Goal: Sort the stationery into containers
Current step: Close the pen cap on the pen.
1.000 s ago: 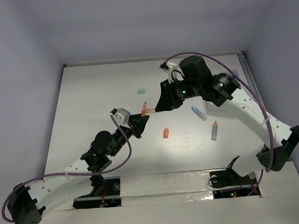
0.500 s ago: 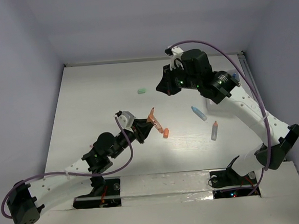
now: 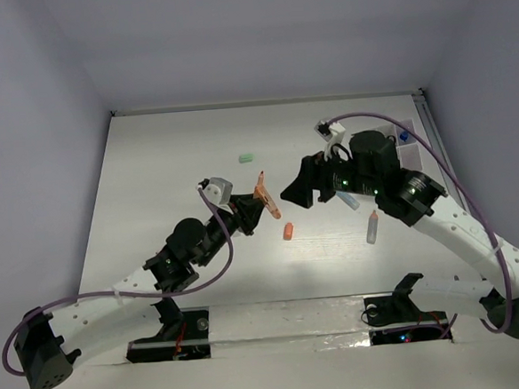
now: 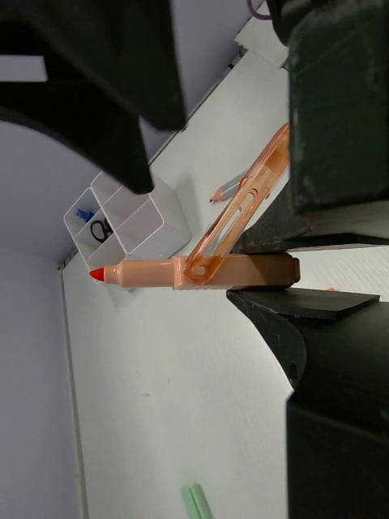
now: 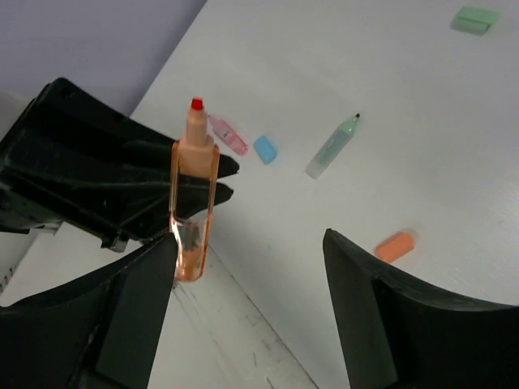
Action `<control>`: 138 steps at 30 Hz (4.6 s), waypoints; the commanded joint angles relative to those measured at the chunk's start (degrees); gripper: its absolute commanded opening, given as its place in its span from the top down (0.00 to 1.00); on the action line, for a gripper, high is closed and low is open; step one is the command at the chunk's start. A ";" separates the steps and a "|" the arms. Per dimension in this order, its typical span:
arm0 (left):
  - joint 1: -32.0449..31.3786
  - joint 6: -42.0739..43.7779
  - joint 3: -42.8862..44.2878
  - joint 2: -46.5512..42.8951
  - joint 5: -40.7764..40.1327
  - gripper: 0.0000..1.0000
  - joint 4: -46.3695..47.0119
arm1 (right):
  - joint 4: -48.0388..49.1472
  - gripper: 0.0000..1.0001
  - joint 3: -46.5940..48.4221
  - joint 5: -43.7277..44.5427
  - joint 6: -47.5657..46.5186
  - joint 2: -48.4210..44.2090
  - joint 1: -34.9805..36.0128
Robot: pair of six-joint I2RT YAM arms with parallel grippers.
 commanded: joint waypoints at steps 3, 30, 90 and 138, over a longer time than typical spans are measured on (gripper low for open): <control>-0.24 -2.48 5.34 3.03 -6.27 1.00 0.83 | 11.72 0.17 -7.95 -4.40 4.76 -4.87 0.51; -0.24 -4.06 5.52 6.38 -5.40 1.00 6.02 | 18.94 0.67 -11.65 -14.35 6.44 -1.27 1.04; -0.24 2.09 1.12 -1.36 0.66 1.00 2.06 | -14.38 1.00 23.59 -5.73 -9.29 22.11 1.04; -0.24 -0.02 1.21 1.46 -1.54 1.00 5.31 | 9.79 0.10 16.30 0.68 1.43 13.14 2.18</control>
